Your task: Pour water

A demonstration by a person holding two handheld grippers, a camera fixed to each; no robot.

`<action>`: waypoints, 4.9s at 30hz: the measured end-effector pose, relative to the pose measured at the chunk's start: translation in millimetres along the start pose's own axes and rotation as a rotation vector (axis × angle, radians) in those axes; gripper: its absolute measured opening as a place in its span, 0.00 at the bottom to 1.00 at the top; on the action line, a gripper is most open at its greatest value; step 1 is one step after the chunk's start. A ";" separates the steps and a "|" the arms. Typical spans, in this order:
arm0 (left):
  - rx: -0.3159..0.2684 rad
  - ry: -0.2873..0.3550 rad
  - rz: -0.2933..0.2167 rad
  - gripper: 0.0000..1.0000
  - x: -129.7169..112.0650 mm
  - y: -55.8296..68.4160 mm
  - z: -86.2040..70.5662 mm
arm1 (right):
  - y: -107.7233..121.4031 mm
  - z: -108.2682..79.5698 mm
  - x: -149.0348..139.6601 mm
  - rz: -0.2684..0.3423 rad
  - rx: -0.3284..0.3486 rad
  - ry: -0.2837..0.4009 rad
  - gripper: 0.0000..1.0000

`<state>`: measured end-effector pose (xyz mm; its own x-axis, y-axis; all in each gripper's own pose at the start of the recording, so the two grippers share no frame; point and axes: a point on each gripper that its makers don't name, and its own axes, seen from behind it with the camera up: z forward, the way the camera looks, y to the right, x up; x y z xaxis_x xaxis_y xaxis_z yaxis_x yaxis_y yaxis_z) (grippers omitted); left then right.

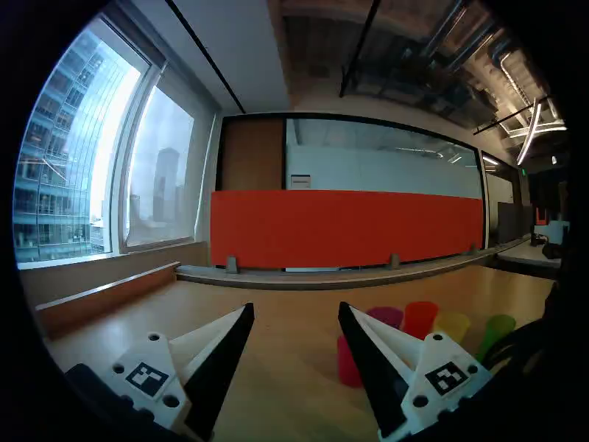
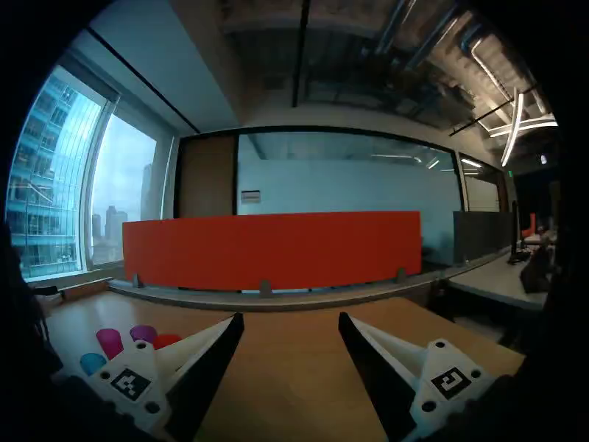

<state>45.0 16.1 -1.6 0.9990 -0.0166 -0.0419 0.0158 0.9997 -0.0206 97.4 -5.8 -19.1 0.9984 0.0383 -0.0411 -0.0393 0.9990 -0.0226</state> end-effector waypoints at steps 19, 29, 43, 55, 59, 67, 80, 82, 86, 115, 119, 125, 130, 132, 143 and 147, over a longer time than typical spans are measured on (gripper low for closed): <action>0.012 -0.005 -0.003 0.85 -23.0 -13.9 -10.5 | 2.6 -5.5 -3.4 -0.010 -0.010 -0.010 1.00; 0.007 -0.010 -0.009 0.85 -32.5 -15.3 -8.7 | -0.1 -5.2 -3.4 -0.022 -0.008 -0.010 1.00; 0.003 -0.030 0.000 0.85 -43.5 -14.7 -5.1 | -2.2 -4.0 -2.2 -0.027 -0.007 -0.014 1.00; 0.008 -0.042 0.011 0.85 -45.9 -14.6 -3.2 | -7.4 -3.9 -1.3 -0.031 0.001 -0.011 1.00; 0.006 -0.041 0.015 0.85 -46.1 -14.6 -3.0 | -8.8 -4.3 -2.1 -0.033 0.005 -0.012 1.00; 0.006 -0.042 0.015 0.85 -45.8 -15.5 -3.0 | -11.2 -4.5 -1.3 -0.032 0.017 -0.003 1.00; 0.007 -0.042 0.016 0.85 -46.0 -15.4 -3.2 | -22.6 4.3 -4.6 -0.044 0.065 0.026 1.00; 0.007 -0.042 0.016 0.85 -46.0 -15.4 -3.3 | -24.2 6.3 -8.2 -0.041 0.072 0.028 0.99; 0.006 -0.042 0.016 0.85 -45.7 -15.2 -3.5 | -24.5 9.5 -19.2 -0.029 0.078 0.026 1.00; 0.006 -0.042 0.016 0.85 -45.7 -15.9 -3.4 | 2.8 13.1 -81.5 -0.001 0.031 -0.011 1.00; 0.006 -0.042 0.016 0.85 -45.8 -15.9 -3.6 | 2.2 14.5 -84.4 0.003 0.033 -0.017 1.00; 0.006 -0.042 0.016 0.85 -45.6 -16.0 -3.6 | 5.1 16.4 -88.0 -0.002 0.027 -0.024 1.00; 0.006 -0.042 0.016 0.85 -45.6 -15.8 -3.4 | 6.6 16.4 -91.3 0.001 0.025 -0.033 1.00; 0.006 -0.042 0.016 0.85 -45.7 -15.7 -3.4 | 7.7 16.5 -92.4 0.002 0.023 -0.036 1.00; 0.006 -0.042 0.016 0.85 -45.5 -15.6 -3.9 | 11.3 17.5 -95.2 -0.010 0.019 -0.036 1.00; 0.007 -0.042 0.016 0.85 -45.7 -15.9 -4.0 | 13.0 17.9 -95.6 -0.013 0.019 -0.037 1.00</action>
<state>-1.1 0.9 -3.4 1.0000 -0.0004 0.0003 0.0004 0.9999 -0.0137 2.2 3.9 2.4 0.9997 0.0256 -0.0044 -0.0256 0.9997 -0.0040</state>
